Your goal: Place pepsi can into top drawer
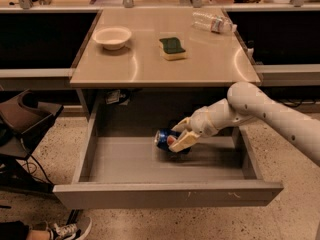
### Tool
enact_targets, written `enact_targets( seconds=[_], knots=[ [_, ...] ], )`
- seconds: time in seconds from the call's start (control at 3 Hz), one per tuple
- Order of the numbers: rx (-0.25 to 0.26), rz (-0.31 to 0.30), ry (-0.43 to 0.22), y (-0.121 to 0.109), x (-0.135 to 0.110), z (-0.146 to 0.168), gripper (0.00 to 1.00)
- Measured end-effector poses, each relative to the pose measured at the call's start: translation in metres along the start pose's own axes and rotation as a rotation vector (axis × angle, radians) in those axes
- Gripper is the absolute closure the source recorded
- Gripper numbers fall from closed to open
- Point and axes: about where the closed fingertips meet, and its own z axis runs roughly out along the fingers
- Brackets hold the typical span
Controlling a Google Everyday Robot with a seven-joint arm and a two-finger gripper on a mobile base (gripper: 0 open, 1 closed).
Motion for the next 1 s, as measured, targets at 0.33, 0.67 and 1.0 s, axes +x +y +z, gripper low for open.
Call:
enact_targets(
  seconds=[0.33, 0.67, 1.0],
  knots=[
    [0.013, 0.032, 0.029, 0.0093, 0.0143, 0.0119, 0.81],
    [0.013, 0.032, 0.029, 0.0093, 0.0143, 0.0120, 0.58],
    [0.013, 0.032, 0.029, 0.0093, 0.0143, 0.0120, 0.35]
  ],
)
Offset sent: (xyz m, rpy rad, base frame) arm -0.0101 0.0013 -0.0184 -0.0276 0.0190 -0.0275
